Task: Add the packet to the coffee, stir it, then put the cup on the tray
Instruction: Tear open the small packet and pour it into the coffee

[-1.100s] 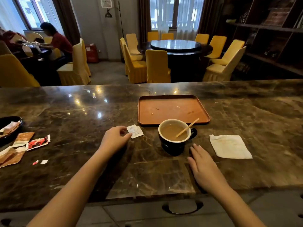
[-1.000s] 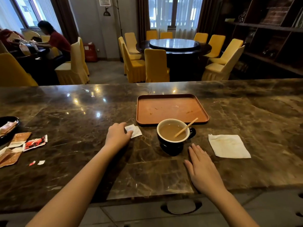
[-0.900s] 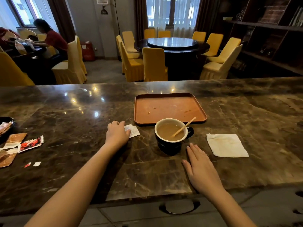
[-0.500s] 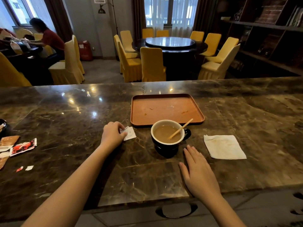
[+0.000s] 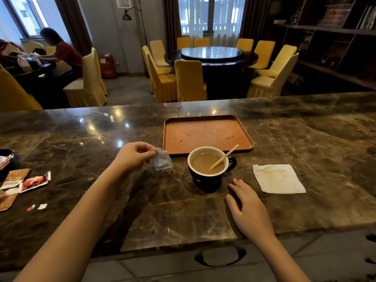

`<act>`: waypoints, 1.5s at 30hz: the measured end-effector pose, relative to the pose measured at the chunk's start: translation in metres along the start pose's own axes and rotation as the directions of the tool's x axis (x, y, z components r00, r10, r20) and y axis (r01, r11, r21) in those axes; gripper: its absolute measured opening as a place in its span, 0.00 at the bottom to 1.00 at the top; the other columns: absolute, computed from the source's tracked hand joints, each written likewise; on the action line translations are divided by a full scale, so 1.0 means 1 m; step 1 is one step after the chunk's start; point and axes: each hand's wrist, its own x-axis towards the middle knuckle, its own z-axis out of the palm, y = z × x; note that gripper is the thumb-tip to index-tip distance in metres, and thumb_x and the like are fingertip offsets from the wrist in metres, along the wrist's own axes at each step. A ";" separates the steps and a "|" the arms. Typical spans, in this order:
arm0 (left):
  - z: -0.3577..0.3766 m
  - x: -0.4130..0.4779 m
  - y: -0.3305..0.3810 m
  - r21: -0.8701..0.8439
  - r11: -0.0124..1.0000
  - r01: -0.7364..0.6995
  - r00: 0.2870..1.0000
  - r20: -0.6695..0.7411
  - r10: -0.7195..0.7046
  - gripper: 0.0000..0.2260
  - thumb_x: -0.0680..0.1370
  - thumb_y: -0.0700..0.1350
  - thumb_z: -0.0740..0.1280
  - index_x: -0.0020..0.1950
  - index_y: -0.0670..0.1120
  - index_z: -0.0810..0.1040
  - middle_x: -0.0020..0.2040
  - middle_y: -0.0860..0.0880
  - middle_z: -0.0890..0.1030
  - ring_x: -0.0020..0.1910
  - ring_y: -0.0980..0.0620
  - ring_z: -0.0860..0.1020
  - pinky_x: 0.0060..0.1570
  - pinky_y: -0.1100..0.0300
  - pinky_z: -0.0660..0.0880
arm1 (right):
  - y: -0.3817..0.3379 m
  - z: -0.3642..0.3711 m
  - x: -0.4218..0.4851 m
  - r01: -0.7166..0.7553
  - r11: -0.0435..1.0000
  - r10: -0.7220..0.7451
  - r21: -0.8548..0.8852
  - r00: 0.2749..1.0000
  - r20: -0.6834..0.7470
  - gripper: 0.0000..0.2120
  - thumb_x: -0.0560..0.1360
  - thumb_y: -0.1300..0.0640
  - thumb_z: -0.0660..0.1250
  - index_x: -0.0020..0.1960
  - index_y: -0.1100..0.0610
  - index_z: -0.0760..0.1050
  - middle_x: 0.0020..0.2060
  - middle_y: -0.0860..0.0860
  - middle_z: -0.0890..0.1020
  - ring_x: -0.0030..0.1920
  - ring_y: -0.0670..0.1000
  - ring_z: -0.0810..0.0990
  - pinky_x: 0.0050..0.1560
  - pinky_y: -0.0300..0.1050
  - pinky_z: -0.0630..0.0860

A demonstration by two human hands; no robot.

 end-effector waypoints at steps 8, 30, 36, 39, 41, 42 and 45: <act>-0.010 -0.024 0.056 -0.110 0.982 -0.151 0.970 0.177 0.169 0.05 0.75 0.40 0.65 0.48 0.45 0.80 0.43 0.49 0.82 0.39 0.57 0.80 0.40 0.63 0.79 | -0.016 -0.020 -0.004 -0.011 0.965 0.044 0.260 0.992 -0.122 0.11 0.76 0.59 0.61 0.54 0.56 0.79 0.53 0.50 0.82 0.52 0.40 0.75 0.53 0.31 0.69; 0.033 0.018 0.110 -0.342 0.925 -0.165 0.896 0.339 0.285 0.14 0.76 0.34 0.60 0.55 0.48 0.79 0.51 0.49 0.81 0.42 0.54 0.80 0.42 0.65 0.80 | -0.069 -0.079 0.090 -0.568 0.246 0.204 0.786 0.823 0.531 0.07 0.72 0.61 0.67 0.48 0.63 0.77 0.26 0.52 0.78 0.27 0.47 0.76 0.21 0.34 0.67; 0.045 0.038 0.110 0.031 0.972 -0.231 0.907 0.367 0.204 0.07 0.74 0.46 0.68 0.48 0.45 0.81 0.36 0.52 0.80 0.32 0.59 0.75 0.32 0.69 0.73 | -0.065 -0.082 0.115 -0.407 0.575 0.124 0.710 0.901 0.415 0.05 0.73 0.61 0.66 0.39 0.61 0.77 0.26 0.52 0.79 0.25 0.47 0.76 0.23 0.35 0.69; 0.047 0.043 0.106 0.048 0.979 -0.198 0.912 0.375 0.166 0.05 0.73 0.44 0.68 0.45 0.43 0.81 0.35 0.52 0.80 0.31 0.59 0.73 0.32 0.67 0.70 | -0.062 -0.078 0.119 -0.323 0.720 0.114 0.615 0.928 0.354 0.06 0.72 0.59 0.67 0.44 0.63 0.78 0.30 0.53 0.80 0.25 0.45 0.76 0.24 0.34 0.71; 0.049 0.046 0.103 0.041 0.984 -0.176 0.915 0.375 0.148 0.06 0.74 0.43 0.68 0.46 0.41 0.81 0.35 0.52 0.79 0.31 0.58 0.73 0.32 0.67 0.70 | -0.061 -0.075 0.121 -0.235 0.816 0.089 0.529 0.954 0.287 0.08 0.72 0.57 0.67 0.45 0.63 0.79 0.32 0.53 0.81 0.26 0.43 0.77 0.25 0.32 0.71; 0.050 0.047 0.101 0.043 0.985 -0.169 0.916 0.375 0.141 0.06 0.74 0.43 0.68 0.46 0.41 0.81 0.35 0.52 0.79 0.31 0.58 0.73 0.32 0.66 0.70 | -0.061 -0.073 0.121 -0.199 0.845 0.073 0.497 0.963 0.261 0.08 0.72 0.57 0.68 0.45 0.62 0.79 0.33 0.52 0.81 0.27 0.42 0.76 0.25 0.31 0.71; 0.053 0.048 0.095 0.054 0.987 -0.153 0.918 0.378 0.121 0.06 0.74 0.44 0.68 0.46 0.42 0.80 0.35 0.52 0.79 0.31 0.59 0.72 0.32 0.67 0.69 | -0.060 -0.069 0.124 -0.151 0.868 0.042 0.474 0.971 0.233 0.07 0.72 0.58 0.67 0.46 0.63 0.79 0.35 0.54 0.81 0.29 0.43 0.77 0.26 0.31 0.72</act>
